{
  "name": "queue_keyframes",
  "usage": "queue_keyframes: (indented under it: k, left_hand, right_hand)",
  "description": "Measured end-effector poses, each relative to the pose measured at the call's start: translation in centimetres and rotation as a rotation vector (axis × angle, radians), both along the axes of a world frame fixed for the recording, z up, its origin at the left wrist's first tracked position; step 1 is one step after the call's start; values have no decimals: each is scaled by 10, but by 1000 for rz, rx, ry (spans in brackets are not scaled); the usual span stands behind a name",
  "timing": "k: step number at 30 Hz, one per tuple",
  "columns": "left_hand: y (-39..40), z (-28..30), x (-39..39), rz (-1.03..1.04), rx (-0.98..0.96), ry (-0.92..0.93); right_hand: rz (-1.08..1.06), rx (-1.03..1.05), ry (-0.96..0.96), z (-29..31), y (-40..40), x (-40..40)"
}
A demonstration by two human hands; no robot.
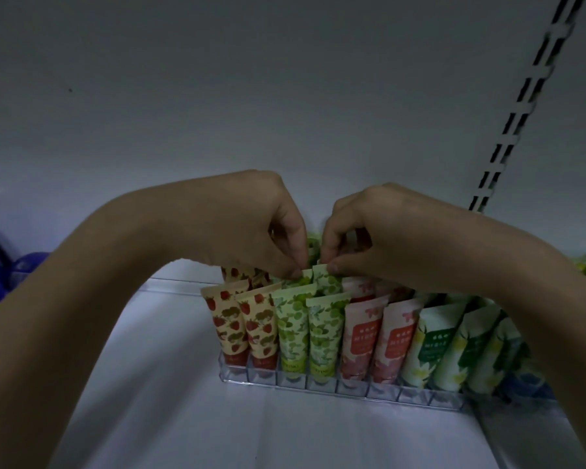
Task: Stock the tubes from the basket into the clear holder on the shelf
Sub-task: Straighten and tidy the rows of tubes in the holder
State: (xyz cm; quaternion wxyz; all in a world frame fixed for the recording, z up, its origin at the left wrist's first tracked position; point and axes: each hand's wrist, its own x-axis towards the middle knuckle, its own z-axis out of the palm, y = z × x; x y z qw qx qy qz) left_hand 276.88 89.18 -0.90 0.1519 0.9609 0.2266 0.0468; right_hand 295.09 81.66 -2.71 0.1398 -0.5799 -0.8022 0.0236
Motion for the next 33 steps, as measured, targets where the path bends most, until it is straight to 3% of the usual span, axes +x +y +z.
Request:
queue_keyframes:
  k: [23,28,33]
  left_hand:
    - [4,-4,3,13,-4,-68]
    - [10,7,-8,81,58,-219]
    - [10,0,-2,88,37,-150]
  right_hand:
    - [41,-66,69,5,-4,2]
    - [11,80,166,18,-8,11]
    - [-19,23,109,8,-2,5]
